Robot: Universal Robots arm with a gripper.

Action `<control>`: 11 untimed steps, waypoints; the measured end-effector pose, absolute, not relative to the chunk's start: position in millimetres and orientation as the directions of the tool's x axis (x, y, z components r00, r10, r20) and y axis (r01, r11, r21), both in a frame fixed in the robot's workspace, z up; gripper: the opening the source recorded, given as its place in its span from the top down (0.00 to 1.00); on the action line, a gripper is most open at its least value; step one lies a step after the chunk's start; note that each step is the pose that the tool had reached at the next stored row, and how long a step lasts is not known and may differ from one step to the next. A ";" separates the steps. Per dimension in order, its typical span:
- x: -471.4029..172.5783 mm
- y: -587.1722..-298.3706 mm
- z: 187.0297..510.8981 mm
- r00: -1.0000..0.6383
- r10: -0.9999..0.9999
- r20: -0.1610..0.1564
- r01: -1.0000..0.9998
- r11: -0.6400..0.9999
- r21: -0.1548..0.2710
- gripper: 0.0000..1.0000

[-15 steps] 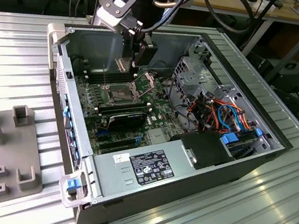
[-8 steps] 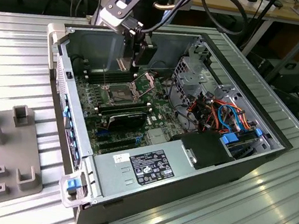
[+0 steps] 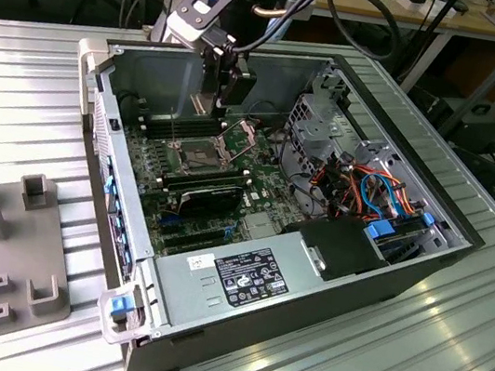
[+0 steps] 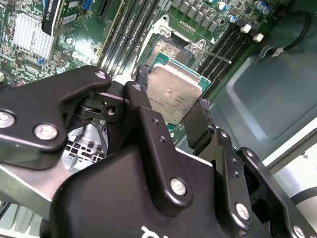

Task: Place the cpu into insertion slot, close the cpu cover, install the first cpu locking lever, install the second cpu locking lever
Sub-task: 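Place the cpu into insertion slot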

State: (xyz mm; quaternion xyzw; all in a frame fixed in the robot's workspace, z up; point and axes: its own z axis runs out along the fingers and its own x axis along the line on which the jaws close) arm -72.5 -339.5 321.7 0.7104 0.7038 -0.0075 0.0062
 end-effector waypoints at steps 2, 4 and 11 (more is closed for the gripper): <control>-72.4 -339.5 321.6 0.009 1.000 -0.019 1.000 -0.009 -0.002 0.46; -72.4 -339.5 321.6 0.009 1.000 -0.019 1.000 -0.009 -0.002 0.46; -71.6 -339.5 320.5 0.009 1.000 -0.020 0.999 -0.009 -0.031 0.46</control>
